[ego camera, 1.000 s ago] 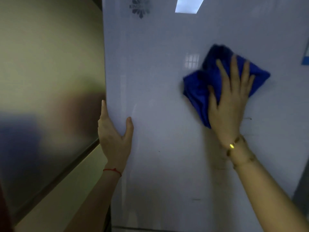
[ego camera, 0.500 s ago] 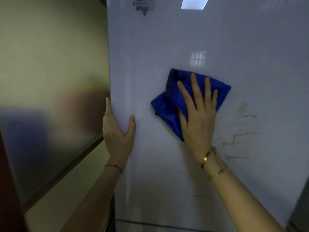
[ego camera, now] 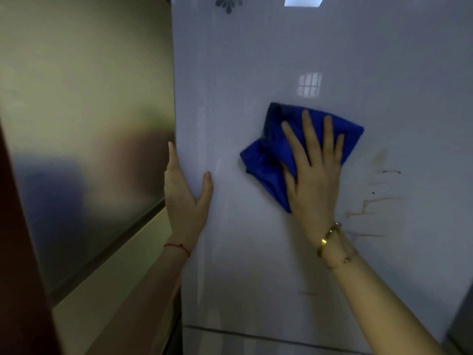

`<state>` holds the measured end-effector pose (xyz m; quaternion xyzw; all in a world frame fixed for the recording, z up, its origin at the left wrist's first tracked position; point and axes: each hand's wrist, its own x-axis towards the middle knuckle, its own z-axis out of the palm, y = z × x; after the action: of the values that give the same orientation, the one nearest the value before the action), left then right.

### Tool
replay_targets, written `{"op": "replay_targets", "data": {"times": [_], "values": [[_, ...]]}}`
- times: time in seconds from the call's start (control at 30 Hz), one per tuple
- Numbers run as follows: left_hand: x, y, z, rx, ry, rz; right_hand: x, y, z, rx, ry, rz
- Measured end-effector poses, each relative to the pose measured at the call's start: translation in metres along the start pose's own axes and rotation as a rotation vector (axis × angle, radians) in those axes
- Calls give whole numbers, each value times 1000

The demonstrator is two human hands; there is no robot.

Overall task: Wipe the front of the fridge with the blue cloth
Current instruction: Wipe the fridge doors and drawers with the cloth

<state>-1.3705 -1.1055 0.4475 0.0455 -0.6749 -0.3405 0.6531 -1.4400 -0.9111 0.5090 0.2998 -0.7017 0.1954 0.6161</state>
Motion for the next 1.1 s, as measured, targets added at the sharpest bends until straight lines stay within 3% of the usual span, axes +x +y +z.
{"op": "replay_targets", "data": {"times": [0.07, 0.17, 0.23, 0.33, 0.43, 0.5, 0.57, 0.7, 0.8, 0.97, 1.03, 1.1], "values": [[-1, 1, -1, 2, -4, -7, -9, -15, 7, -5, -41, -70], [0, 1, -3, 13, -8, 4, -102, -26, 19, -76, -255, -419], [0, 2, -3, 6, -20, -2, -145, -8, 15, -138, -329, -551], [-1, 4, -3, 14, -13, -11, -112, 19, 4, -123, -261, -441], [-5, 6, -4, 38, 2, -7, -27, 21, -8, 2, -71, -80], [-9, 6, -1, 86, 18, 4, 15, 12, -9, 44, 21, 65], [-15, 11, 3, 217, 35, 52, 11, 1, -3, 33, -4, -15], [-24, 23, 17, 354, 17, 151, -105, 12, 4, -68, -220, -295], [-27, 23, 26, 375, 22, 165, -132, 59, -17, -91, -229, -216], [-26, 20, 32, 387, 56, 170, -16, 91, -41, 36, 37, 217], [-28, 20, 34, 386, 71, 175, -8, 81, -35, 30, 42, 162], [-29, 19, 34, 382, 75, 178, -50, 72, -25, 8, -69, 5]]}}
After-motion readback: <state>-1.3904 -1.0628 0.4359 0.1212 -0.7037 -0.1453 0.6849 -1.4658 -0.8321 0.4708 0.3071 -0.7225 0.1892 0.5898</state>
